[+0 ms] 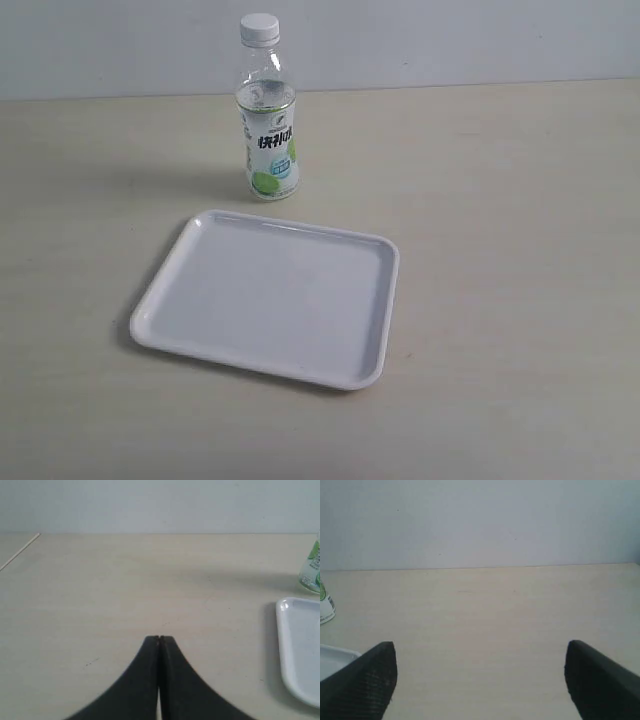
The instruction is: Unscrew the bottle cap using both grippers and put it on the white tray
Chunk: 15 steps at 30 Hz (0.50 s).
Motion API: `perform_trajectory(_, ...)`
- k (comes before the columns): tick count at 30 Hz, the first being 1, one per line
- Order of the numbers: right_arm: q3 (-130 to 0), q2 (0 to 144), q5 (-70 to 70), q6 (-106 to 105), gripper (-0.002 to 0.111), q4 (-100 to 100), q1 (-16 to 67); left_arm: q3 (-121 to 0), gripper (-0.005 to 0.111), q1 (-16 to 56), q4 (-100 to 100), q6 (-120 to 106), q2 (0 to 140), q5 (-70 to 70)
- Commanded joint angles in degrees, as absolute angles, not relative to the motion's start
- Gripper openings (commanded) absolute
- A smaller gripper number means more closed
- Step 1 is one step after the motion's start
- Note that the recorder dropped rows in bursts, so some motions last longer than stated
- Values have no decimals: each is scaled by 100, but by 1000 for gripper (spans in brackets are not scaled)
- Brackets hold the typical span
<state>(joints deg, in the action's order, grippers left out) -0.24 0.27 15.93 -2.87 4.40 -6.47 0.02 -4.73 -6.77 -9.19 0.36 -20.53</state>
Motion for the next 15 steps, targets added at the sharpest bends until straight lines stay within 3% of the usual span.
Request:
perform_trajectory(1, 0, 0, 1525, -289, 86, 442, -665, 0, 0, -454, -708, -910, 0, -1989)
perform_trajectory(11, 0, 0, 1525, -289, 86, 432, -665, 0, 0, -454, -728, -1076, 0, -1734)
perform_trajectory(15, 0, 0, 1525, -289, 86, 432, -665, 0, 0, -454, -3493, -590, 0, -39)
